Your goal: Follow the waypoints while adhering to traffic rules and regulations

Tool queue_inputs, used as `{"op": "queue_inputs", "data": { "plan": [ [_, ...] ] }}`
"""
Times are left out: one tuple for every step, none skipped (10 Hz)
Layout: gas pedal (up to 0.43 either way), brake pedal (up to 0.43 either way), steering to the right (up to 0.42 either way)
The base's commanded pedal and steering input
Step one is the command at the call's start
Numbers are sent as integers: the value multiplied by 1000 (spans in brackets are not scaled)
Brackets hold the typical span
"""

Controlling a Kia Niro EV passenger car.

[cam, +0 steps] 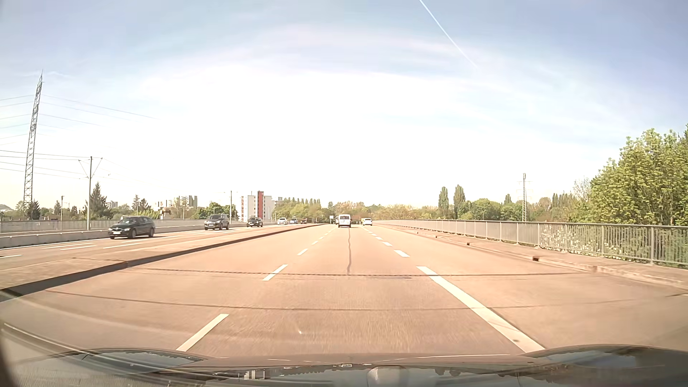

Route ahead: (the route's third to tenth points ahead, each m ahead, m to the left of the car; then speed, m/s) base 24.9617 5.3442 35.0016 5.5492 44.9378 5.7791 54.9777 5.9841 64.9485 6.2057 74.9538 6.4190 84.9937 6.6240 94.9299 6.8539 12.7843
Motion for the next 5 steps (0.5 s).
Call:
{"op": "queue_inputs", "data": {
  "plan": [
    [59, 0, 10],
    [59, 0, 11],
    [59, 0, 11],
    [59, 0, 12],
    [59, 0, 12]
  ]
}}
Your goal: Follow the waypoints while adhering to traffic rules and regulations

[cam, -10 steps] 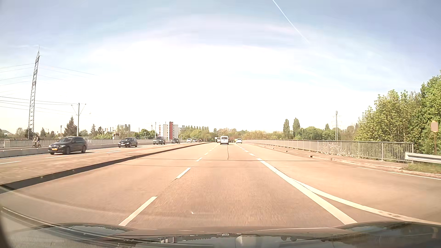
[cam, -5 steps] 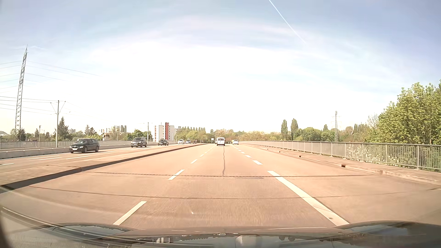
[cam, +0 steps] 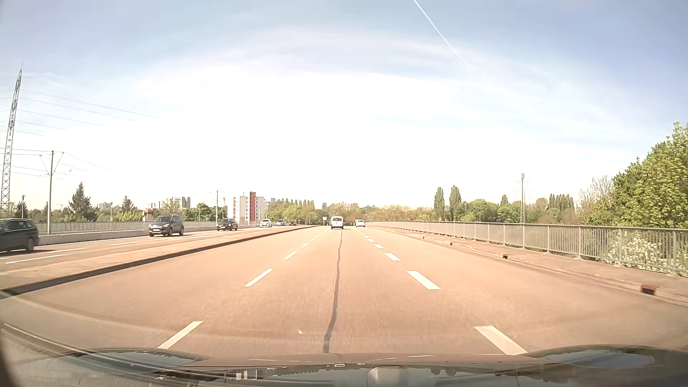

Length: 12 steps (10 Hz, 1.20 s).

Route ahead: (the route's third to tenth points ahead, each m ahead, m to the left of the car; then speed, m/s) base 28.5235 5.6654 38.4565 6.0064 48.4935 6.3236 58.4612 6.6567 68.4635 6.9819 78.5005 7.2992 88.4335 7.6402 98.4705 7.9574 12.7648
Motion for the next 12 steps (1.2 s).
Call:
{"op": "queue_inputs", "data": {
  "plan": [
    [59, 0, 12],
    [59, 0, 12],
    [59, 0, 12],
    [59, 0, 12],
    [59, 0, 12],
    [59, 0, 12],
    [59, 0, 11],
    [59, 0, 11],
    [59, 0, 11],
    [59, 0, 10],
    [59, 0, 8],
    [59, 0, 6]
  ]
}}
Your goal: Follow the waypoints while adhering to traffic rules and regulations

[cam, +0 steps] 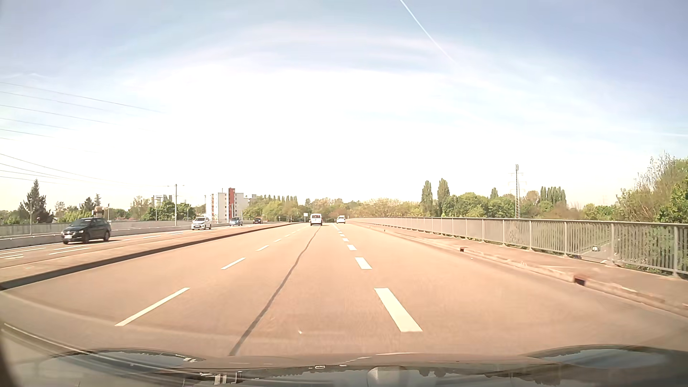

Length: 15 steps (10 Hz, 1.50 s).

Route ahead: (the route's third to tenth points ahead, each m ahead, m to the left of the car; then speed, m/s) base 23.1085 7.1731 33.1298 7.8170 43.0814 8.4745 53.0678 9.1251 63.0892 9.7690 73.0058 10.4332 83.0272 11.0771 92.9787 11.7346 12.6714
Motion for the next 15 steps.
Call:
{"op": "queue_inputs", "data": {
  "plan": [
    [59, 0, 5],
    [59, 0, 4],
    [59, 0, 4],
    [59, 0, 3],
    [59, 0, 3],
    [59, 0, 3],
    [59, 0, 2],
    [59, 0, 1],
    [59, 0, 0],
    [59, 0, 0],
    [59, 0, -1],
    [59, 0, -1],
    [59, 0, -2],
    [59, 0, -4],
    [59, 0, -5]
  ]
}}
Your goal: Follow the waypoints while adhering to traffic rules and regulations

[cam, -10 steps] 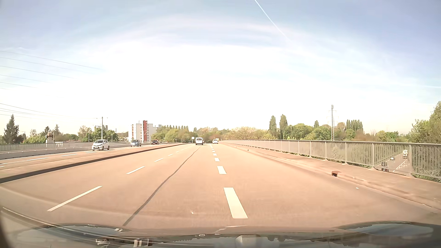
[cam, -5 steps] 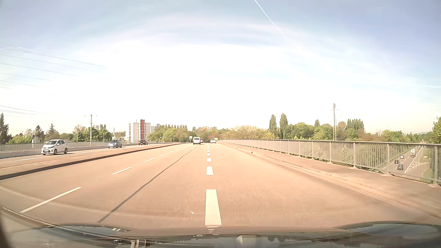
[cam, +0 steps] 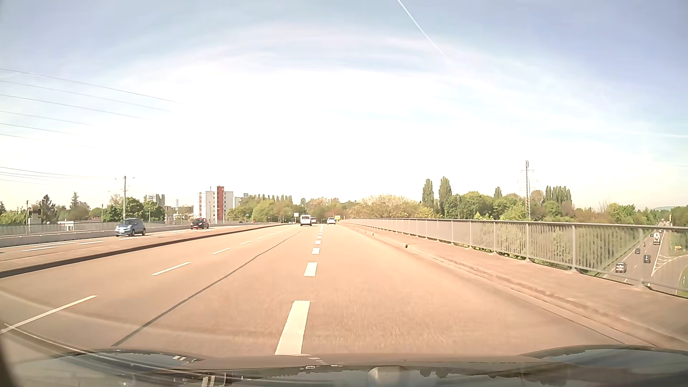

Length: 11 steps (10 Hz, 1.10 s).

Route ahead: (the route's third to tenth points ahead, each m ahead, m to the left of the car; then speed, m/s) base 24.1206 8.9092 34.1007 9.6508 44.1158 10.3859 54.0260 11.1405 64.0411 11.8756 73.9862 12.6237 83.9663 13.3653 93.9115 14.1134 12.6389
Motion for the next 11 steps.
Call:
{"op": "queue_inputs", "data": {
  "plan": [
    [59, 0, -5],
    [59, 0, -6],
    [59, 0, -7],
    [59, 0, -7],
    [59, 0, -7],
    [59, 0, -8],
    [59, 0, -8],
    [59, 0, -8],
    [59, 0, -8],
    [59, 0, -9],
    [59, 0, -9]
  ]
}}
